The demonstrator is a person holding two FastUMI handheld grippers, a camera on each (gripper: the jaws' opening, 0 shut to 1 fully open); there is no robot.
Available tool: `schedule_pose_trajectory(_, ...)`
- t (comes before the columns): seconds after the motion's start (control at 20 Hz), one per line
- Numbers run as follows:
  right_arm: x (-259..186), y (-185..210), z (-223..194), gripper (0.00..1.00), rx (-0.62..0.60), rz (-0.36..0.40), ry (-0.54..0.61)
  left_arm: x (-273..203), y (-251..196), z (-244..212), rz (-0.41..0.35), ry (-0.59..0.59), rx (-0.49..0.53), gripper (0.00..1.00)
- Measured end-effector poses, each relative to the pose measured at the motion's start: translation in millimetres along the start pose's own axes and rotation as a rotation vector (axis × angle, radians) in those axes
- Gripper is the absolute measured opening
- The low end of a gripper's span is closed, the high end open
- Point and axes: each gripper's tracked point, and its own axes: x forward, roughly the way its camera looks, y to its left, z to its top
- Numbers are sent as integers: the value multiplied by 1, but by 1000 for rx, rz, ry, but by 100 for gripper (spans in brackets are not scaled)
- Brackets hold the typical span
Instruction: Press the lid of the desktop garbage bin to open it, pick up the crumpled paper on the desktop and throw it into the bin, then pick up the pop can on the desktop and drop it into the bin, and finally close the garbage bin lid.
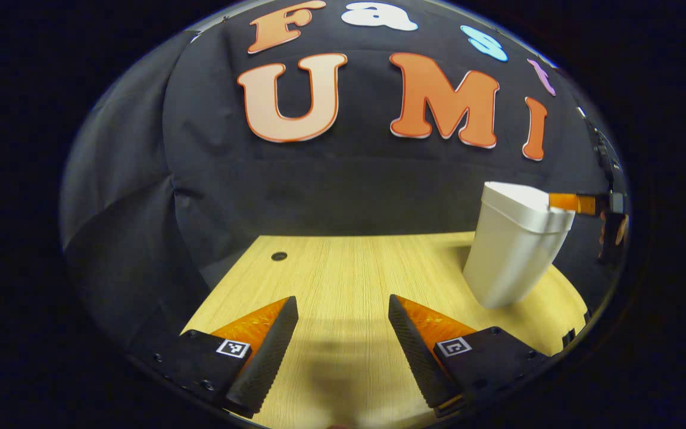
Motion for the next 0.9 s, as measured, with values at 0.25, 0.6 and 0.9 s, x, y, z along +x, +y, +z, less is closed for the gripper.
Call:
schedule_pose_trajectory(0.25,-18,33,-3,73,-4,53,-4,-8,-7,60,-27,-122,-13,98)
schedule_pose_trajectory(0.6,-41,72,8,72,-5,102,-75,-26,-30,118,-93,-250,26,98)
schedule_pose_trajectory(0.9,-57,103,4,72,-23,130,-116,-45,-45,138,-123,-344,50,97)
